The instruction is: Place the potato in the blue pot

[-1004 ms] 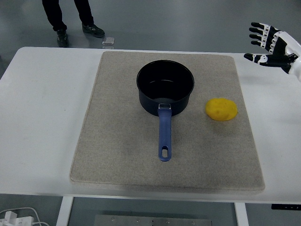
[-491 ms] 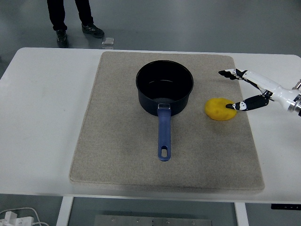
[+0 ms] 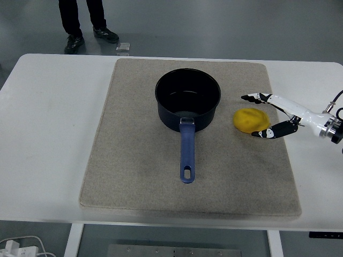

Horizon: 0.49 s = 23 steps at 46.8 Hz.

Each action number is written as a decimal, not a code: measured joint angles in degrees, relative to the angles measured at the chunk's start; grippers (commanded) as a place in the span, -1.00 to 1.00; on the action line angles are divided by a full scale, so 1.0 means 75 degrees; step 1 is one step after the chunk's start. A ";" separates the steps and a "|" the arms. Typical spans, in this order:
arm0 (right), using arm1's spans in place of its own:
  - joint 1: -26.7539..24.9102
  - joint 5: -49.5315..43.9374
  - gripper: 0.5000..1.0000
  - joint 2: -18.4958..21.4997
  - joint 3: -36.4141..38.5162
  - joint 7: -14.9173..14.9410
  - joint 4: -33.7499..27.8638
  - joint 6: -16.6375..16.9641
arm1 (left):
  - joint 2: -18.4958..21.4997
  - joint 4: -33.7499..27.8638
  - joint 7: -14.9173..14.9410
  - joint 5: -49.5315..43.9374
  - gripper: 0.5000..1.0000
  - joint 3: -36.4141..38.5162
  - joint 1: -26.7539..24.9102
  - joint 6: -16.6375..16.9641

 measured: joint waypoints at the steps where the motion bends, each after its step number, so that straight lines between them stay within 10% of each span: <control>1: 0.0000 0.0000 0.64 0.0001 -0.0019 0.0000 -0.0002 0.0000 | 0.0000 0.0000 0.0000 0.0000 1.00 0.0000 0.0001 0.0000; 17: -0.0019 -0.0022 0.02 0.0345 -0.0193 0.0000 -0.0272 -0.0080 | 0.0000 0.0000 0.0000 -0.0007 1.00 0.0000 0.0001 0.0000; 23: -0.0023 -0.0023 -0.68 0.0492 -0.0204 0.0000 -0.0440 -0.0094 | 0.0000 0.0000 0.0000 -0.0007 1.00 0.0000 -0.0001 0.0000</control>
